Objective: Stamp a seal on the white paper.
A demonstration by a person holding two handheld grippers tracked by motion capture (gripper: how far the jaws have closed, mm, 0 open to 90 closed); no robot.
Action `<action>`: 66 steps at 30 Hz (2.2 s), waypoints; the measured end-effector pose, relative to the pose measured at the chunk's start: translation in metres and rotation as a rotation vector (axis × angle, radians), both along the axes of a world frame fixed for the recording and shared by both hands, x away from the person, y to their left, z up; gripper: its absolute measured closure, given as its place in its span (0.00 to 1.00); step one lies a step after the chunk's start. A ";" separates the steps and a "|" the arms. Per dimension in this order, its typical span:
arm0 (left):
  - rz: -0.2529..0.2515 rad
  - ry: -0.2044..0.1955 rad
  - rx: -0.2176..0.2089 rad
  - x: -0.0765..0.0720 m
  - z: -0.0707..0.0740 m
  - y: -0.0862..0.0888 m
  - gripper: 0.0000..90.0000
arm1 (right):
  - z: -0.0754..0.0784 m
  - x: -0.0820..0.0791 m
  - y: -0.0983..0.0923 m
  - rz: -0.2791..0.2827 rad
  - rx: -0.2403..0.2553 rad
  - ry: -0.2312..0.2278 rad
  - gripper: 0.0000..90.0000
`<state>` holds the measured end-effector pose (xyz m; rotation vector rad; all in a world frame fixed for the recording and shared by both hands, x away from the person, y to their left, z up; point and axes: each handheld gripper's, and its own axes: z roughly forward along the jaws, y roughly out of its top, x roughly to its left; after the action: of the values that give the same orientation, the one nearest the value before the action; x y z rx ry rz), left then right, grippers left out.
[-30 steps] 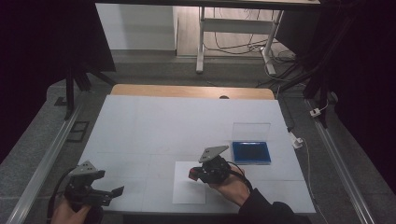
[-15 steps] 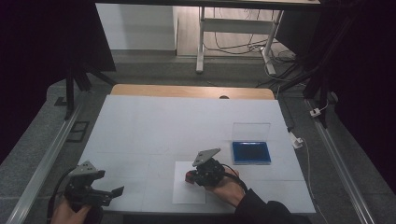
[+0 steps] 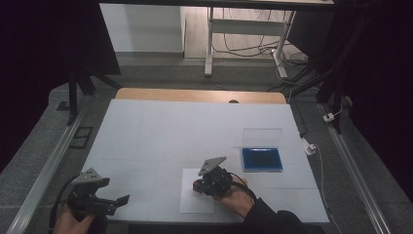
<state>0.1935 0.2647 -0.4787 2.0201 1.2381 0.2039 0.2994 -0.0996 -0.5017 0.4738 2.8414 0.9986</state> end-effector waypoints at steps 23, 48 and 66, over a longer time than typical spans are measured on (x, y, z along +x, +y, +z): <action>0.003 0.005 -0.002 0.000 0.000 0.000 0.02 | 0.000 0.000 0.001 -0.015 -0.007 0.019 0.89; 0.000 0.003 0.002 0.000 0.000 0.000 0.02 | -0.002 -0.001 -0.001 -0.017 0.009 0.018 0.89; -0.002 0.001 -0.002 0.000 0.000 0.000 0.02 | 0.004 -0.004 -0.002 0.004 0.021 -0.031 0.89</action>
<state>0.1937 0.2651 -0.4789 2.0194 1.2367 0.2004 0.2951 -0.1011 -0.4982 0.4508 2.8078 1.0282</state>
